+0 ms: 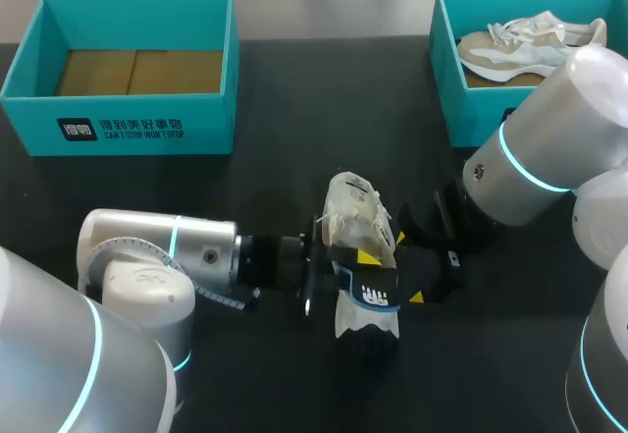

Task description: Take the shoe out of the shoebox, open the shoe tongue, remove and reinsert the insole, then place the shoe into the shoebox

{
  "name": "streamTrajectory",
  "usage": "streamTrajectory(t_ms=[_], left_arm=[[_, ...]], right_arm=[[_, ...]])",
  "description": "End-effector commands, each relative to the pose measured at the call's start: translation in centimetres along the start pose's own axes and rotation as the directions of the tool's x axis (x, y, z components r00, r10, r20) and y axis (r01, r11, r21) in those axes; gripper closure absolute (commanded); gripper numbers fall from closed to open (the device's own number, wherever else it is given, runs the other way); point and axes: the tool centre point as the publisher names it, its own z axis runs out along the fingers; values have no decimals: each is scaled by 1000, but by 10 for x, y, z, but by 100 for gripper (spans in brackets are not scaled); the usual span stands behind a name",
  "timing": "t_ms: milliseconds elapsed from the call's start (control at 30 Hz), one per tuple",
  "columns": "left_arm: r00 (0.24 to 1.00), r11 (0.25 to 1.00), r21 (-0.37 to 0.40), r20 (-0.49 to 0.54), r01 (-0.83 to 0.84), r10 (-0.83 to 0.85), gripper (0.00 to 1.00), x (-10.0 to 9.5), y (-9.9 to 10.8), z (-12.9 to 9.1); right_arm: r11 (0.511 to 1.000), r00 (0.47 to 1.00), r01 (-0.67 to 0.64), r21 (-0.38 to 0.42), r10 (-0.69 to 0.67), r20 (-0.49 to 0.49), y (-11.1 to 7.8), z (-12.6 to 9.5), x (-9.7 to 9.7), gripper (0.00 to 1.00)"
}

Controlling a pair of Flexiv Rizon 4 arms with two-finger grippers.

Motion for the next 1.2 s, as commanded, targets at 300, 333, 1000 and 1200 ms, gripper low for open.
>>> streamTrajectory(t_ms=[300, 333, 1000, 1200], left_arm=[[1000, 1000, 6, 7, -6, 6, 76, 0, -21, 0], [1000, 1000, 5, 7, -7, 6, 76, 1, -23, -1], [990, 988, 75, 59, -132, 128, 100, 1, -3, -6], [986, 985, 50, 29, -163, 162, 100, -3, 2, 1]], right_arm=[[1000, 1000, 0, 0, 0, 3, 0, 1, 1, 0], [1000, 1000, 0, 0, 0, 3, 0, 1, 1, 0], [1000, 1000, 0, 0, 0, 3, 0, 1, 1, 0], [1000, 1000, 0, 0, 0, 3, 0, 1, 1, 0]])
